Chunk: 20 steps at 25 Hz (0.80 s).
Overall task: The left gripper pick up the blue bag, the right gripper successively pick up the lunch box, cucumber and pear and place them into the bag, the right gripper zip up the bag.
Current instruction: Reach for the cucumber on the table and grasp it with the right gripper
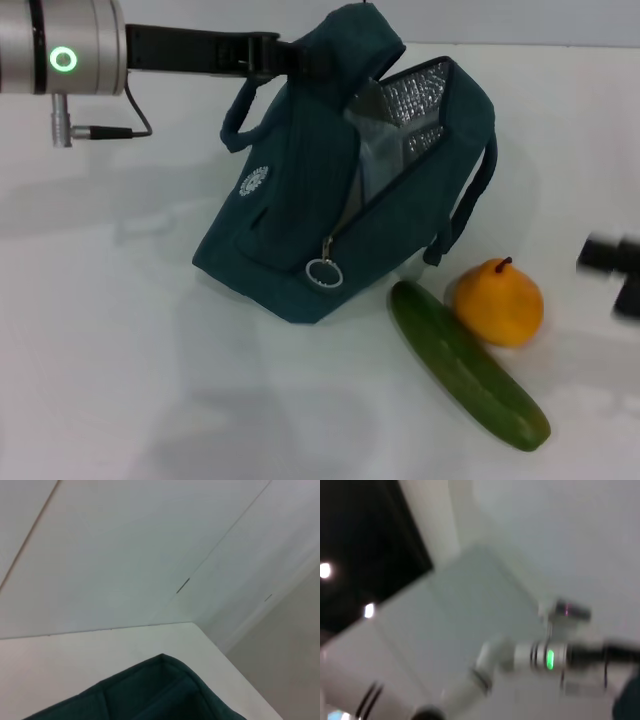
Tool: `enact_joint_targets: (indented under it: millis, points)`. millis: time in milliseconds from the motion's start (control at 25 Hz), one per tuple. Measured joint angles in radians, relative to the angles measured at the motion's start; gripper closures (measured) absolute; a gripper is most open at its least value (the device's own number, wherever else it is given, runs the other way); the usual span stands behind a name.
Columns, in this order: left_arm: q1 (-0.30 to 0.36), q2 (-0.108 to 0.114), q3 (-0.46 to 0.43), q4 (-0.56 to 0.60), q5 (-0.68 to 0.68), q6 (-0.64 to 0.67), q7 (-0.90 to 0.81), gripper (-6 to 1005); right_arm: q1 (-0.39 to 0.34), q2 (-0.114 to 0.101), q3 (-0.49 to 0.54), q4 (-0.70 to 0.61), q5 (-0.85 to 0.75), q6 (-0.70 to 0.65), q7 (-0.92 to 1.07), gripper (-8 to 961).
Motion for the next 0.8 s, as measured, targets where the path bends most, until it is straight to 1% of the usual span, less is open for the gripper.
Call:
enact_joint_targets:
  millis: [40,80,160,200,240,400,480,640,720,800]
  points:
    - [-0.002,0.003,0.000,0.000,0.000,-0.001,0.002,949,-0.009,0.005,-0.052,-0.070,-0.001,0.003,0.061,356]
    - [-0.003,0.004,0.000,0.000,0.000,-0.001,0.003,949,-0.012,0.007,-0.073,-0.095,-0.003,0.004,0.081,356]
    - [-0.006,0.006,0.000,0.000,0.000,-0.002,0.007,949,-0.015,0.012,-0.160,-0.180,-0.006,0.012,0.173,355]
    - [-0.007,0.007,0.000,0.001,0.000,-0.005,0.011,949,-0.009,0.013,-0.238,-0.228,-0.008,0.033,0.247,355]
    - [-0.008,0.007,0.000,0.000,0.000,-0.008,0.016,949,-0.005,0.013,-0.260,-0.240,-0.008,0.045,0.273,354]
    - [-0.009,0.008,0.000,0.000,0.000,-0.015,0.029,949,0.016,0.010,-0.405,-0.343,-0.013,0.122,0.447,352]
    - [-0.010,0.008,0.000,0.000,0.000,-0.018,0.030,950,0.032,0.010,-0.435,-0.409,-0.032,0.134,0.544,350]
    - [-0.017,0.010,0.000,0.000,0.000,-0.023,0.031,950,0.084,0.011,-0.444,-0.580,-0.115,0.149,0.752,348]
    - [-0.018,0.010,0.000,0.000,0.000,-0.023,0.031,950,0.131,0.011,-0.445,-0.616,-0.144,0.151,0.840,346]
    - [-0.019,0.008,0.000,0.000,0.000,-0.023,0.031,950,0.191,0.010,-0.449,-0.619,-0.171,0.147,0.922,345]
